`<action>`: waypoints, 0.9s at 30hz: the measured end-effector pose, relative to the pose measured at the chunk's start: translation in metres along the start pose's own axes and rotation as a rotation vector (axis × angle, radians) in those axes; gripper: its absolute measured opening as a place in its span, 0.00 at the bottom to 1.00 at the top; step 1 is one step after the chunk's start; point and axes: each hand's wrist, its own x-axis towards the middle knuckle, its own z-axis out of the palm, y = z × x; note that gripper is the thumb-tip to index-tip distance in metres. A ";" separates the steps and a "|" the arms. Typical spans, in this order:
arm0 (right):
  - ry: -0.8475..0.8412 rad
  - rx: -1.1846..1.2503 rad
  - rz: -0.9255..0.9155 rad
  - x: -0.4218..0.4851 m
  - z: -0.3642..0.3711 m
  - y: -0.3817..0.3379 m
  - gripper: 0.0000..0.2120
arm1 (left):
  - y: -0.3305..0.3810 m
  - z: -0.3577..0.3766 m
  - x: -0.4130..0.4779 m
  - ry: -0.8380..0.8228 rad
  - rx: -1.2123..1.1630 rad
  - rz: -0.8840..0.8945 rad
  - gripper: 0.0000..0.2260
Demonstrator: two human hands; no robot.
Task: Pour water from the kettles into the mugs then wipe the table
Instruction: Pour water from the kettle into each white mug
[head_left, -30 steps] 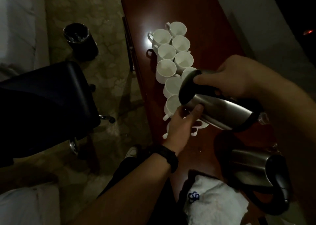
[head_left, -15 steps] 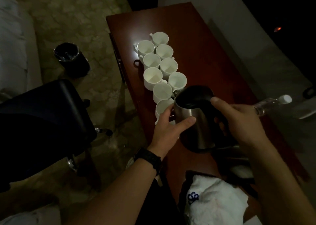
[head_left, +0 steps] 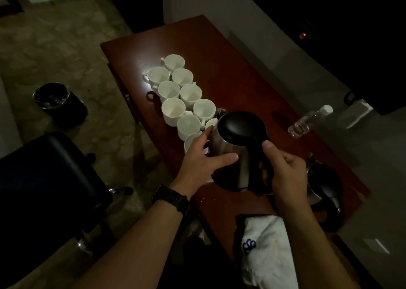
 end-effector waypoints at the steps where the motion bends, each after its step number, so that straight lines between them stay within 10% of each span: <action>1: 0.025 0.005 -0.003 -0.003 0.003 0.000 0.25 | 0.002 -0.004 0.001 -0.025 0.003 0.008 0.36; 27: 0.717 0.199 0.103 -0.133 0.039 0.066 0.04 | 0.016 0.042 0.003 -0.826 0.136 -0.095 0.38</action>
